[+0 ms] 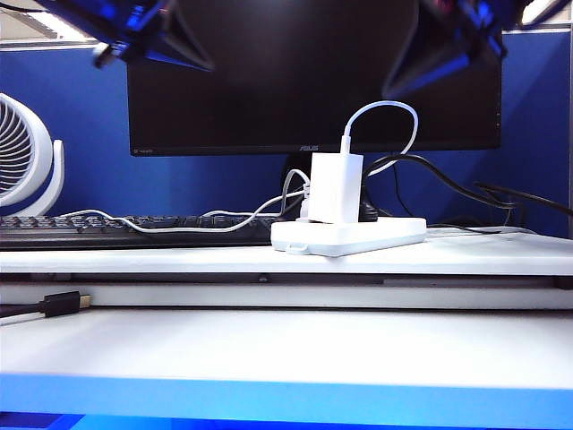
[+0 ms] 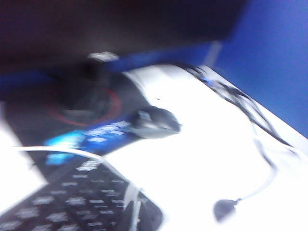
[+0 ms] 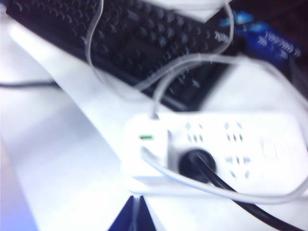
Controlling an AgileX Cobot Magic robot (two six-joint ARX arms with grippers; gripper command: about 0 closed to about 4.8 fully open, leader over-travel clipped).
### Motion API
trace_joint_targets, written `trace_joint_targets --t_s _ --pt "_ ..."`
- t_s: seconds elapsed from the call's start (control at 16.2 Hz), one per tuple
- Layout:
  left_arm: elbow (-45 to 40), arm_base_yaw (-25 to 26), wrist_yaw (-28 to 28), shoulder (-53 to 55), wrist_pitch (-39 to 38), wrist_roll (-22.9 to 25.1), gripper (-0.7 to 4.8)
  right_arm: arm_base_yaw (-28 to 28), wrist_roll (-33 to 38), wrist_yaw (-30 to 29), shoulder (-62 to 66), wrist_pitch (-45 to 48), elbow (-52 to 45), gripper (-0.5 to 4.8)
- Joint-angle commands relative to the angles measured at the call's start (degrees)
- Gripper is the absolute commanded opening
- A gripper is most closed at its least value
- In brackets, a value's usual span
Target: Unplug the white charger from the socket, then place it next to the socket.
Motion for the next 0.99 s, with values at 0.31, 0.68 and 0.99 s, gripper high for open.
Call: trace_joint_targets --t_s 0.31,0.68,0.99 --pt "0.2 -0.1 1.2 2.6 -1.0 4.2 -0.05 3.2 -1.3 -0.7 6.1 5.1 0.2 3.02" --pt "0.2 -0.1 3.3 3.4 -1.9 7.3 -0.05 3.2 -1.3 -0.7 10.1 8.0 0.2 3.02" --pt "0.2 -0.1 3.3 3.4 -1.9 7.2 -0.05 4.2 -1.2 -0.5 13.8 11.0 0.3 3.02"
